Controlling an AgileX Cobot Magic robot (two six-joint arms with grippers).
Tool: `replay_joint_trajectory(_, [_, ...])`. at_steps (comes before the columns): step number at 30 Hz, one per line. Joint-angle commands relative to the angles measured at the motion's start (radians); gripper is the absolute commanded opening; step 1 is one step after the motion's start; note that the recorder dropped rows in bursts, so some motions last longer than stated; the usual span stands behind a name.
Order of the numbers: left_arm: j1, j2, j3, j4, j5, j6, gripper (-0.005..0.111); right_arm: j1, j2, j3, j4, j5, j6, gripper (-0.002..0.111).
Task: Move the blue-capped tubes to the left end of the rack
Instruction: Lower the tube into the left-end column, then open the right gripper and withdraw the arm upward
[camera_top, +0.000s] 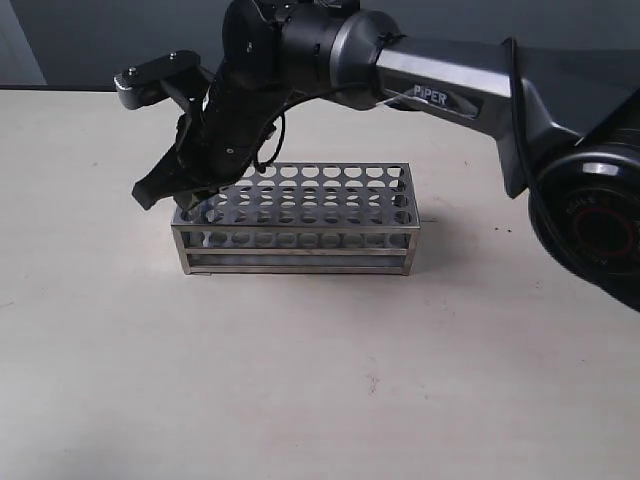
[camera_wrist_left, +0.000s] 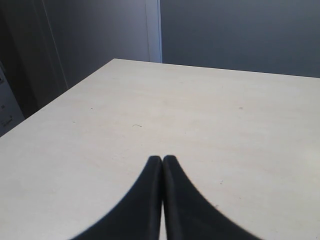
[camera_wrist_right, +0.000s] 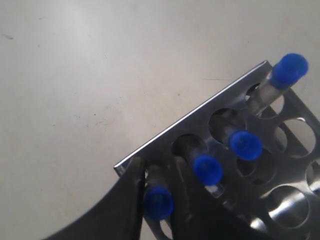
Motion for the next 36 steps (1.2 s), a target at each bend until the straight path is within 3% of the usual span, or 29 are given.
replay_joint_trajectory(1, [-0.005,0.003,0.004,-0.005,-0.011,-0.002,0.0,-0.003,-0.003,-0.016,-0.009,0.078,-0.003,0.022])
replay_joint_trajectory(4, [-0.005,0.003,0.004,-0.005,-0.011,-0.002,0.0,-0.003,-0.003,-0.025,-0.009,0.099,-0.003,0.05])
replay_joint_trajectory(6, [-0.005,0.003,0.004,-0.005,-0.011,-0.002,0.0,-0.003,-0.007,-0.032,-0.009,0.107,0.005,0.054])
replay_joint_trajectory(17, [-0.005,0.003,0.004,-0.005,-0.011,-0.002,0.0,-0.003,-0.065,-0.082,0.025,0.14,0.019,0.021])
replay_joint_trajectory(31, [-0.005,0.003,0.004,-0.005,-0.011,-0.002,0.0,-0.003,-0.2,-0.082,-0.001,0.352,0.027,0.021])
replay_joint_trajectory(36, [-0.005,0.003,0.004,-0.005,-0.011,-0.002,0.0,-0.003,-0.333,-0.06,-0.003,0.352,0.027,0.021])
